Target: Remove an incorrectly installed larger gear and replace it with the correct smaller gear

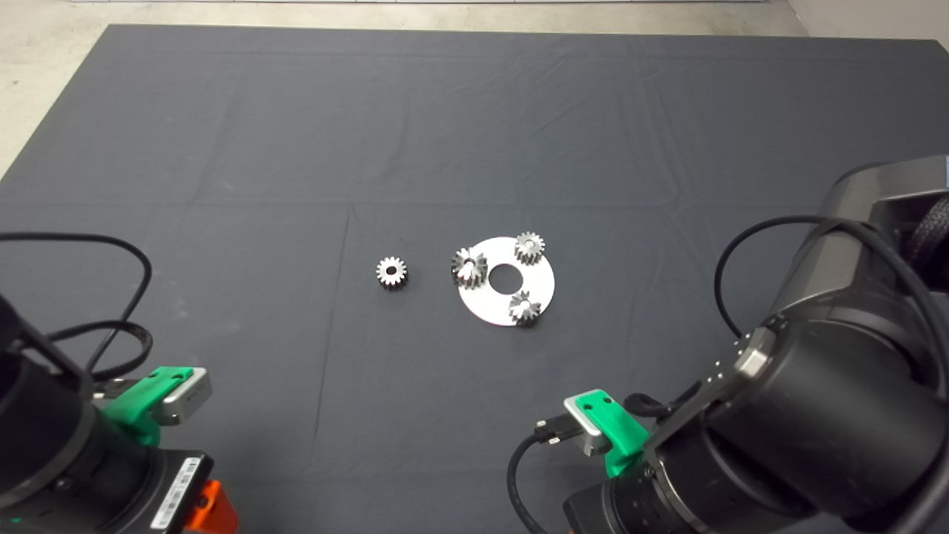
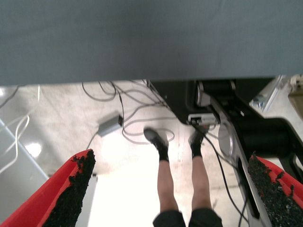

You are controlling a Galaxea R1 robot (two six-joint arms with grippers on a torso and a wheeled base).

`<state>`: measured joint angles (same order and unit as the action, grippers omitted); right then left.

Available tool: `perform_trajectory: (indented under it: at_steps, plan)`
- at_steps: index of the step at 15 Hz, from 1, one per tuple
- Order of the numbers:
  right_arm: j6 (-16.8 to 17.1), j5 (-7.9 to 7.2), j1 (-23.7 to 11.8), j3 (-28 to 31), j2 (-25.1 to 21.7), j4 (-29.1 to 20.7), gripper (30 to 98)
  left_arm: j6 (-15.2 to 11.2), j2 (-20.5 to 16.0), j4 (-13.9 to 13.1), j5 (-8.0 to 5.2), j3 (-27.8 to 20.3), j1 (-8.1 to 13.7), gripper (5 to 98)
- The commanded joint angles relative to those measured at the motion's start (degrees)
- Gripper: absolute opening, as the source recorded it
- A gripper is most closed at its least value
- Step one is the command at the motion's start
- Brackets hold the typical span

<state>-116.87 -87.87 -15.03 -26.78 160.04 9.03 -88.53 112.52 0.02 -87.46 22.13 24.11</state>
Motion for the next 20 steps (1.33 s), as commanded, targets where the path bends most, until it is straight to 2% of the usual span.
perform_trajectory:
  at_steps: [1, 2, 3, 6, 10, 12, 13, 15, 16, 18, 20]
  plan:
    - [0.15, -5.47, 4.19, -2.15, -0.03, 5.97, 58.4, 0.64, 0.28, 5.57, -0.87, 1.05, -3.96, 83.0]
    - [0.66, -5.47, 4.66, -3.41, 0.13, 6.35, 58.4, 1.24, 1.56, 7.24, -0.87, 2.91, -6.03, 83.0]
    - [1.53, -5.47, 4.8, -4.08, 0.15, 6.35, 58.4, 1.64, 3.23, 7.62, -0.96, 5.71, -7.65, 83.0]
    - [4.5, -5.47, 4.75, -6.34, 0.15, 6.35, 58.4, 3.53, 8.9, 7.62, -1.18, 10.64, -7.85, 83.0]
    - [4.72, -5.56, 4.57, -6.43, -0.03, 6.0, 58.4, 3.71, 14.29, 7.09, -1.84, 13.27, -7.23, 83.0]
    - [4.63, -5.65, 4.57, -6.16, 0.06, 6.0, 58.4, 3.71, 16.41, 5.31, -2.36, 14.11, -4.3, 83.0]
    - [4.63, -5.73, 4.92, -6.34, -0.03, 6.0, 58.4, 3.71, 18.36, 3.05, -3.17, 14.96, -2.7, 83.0]
    - [4.63, -6.3, 5.41, -7.03, -0.11, 6.08, 58.4, 3.63, 21.91, -1.34, -3.86, 16.13, 2.11, 83.0]
    - [4.72, -6.55, 5.45, -8.03, -0.11, 6.11, 58.4, 3.63, 22.07, -1.6, -4.32, 16.94, 2.98, 83.0]
    - [4.72, -6.7, 5.94, -6.95, -0.42, 6.17, 58.4, 3.63, 21.83, -1.69, -4.51, 15.48, 3.31, 83.0]
    - [4.55, -6.7, 7.03, -5.98, -1.14, 6.26, 58.4, 3.87, 22.27, -1.1, -4.72, 16.49, 3.4, 83.0]
